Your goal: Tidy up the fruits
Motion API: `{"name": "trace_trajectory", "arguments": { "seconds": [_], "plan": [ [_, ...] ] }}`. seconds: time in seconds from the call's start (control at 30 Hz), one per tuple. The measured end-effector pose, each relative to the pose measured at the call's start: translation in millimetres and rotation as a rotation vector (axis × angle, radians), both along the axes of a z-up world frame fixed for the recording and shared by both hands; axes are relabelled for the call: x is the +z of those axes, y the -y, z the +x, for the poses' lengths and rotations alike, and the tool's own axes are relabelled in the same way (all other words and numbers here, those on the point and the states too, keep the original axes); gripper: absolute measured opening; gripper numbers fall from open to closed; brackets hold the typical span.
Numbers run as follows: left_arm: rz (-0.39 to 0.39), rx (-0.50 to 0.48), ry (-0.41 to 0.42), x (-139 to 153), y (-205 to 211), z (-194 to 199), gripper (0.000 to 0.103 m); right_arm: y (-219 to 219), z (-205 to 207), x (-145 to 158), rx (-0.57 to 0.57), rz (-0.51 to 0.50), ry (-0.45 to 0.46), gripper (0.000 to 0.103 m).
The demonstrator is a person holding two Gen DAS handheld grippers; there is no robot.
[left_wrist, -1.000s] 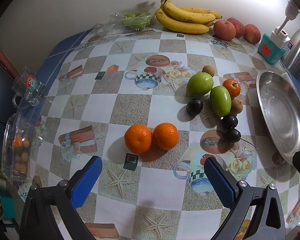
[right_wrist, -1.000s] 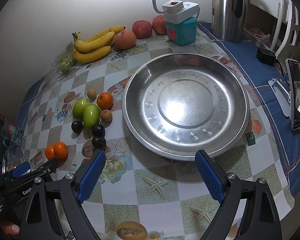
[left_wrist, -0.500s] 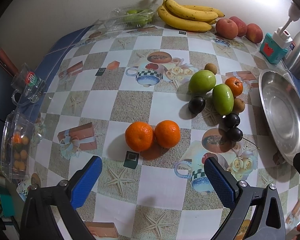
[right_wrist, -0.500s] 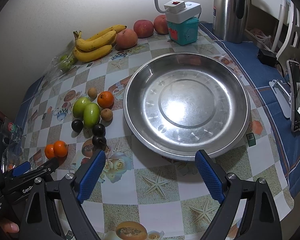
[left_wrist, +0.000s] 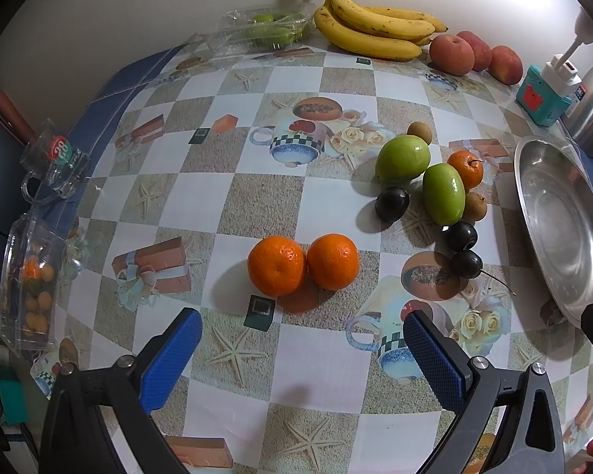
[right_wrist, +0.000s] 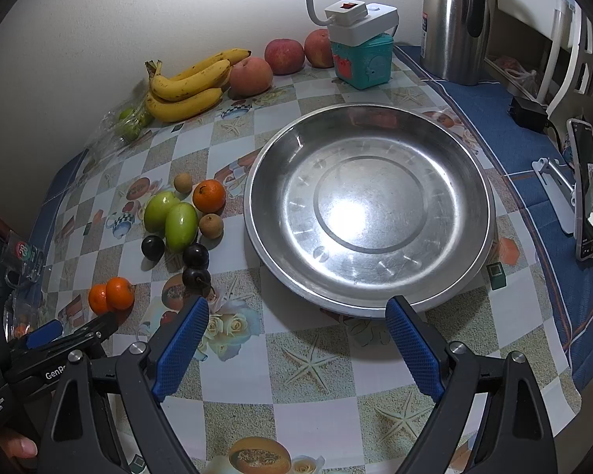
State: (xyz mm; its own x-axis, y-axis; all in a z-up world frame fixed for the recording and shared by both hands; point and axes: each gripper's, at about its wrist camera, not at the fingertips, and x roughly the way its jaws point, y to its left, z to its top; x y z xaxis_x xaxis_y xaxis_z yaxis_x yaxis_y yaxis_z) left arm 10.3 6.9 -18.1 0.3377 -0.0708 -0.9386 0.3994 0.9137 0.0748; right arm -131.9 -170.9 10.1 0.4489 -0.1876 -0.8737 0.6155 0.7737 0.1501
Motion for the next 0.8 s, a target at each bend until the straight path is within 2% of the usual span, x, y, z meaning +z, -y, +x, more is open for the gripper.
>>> {"name": "trace_trajectory", "arguments": {
  "seconds": [0.8],
  "plan": [
    [-0.014, 0.006, -0.001, 1.5, 0.0, 0.8, 0.103, -1.2, 1.7, -0.8, 0.000, -0.002, -0.004, 0.091]
  ]
}}
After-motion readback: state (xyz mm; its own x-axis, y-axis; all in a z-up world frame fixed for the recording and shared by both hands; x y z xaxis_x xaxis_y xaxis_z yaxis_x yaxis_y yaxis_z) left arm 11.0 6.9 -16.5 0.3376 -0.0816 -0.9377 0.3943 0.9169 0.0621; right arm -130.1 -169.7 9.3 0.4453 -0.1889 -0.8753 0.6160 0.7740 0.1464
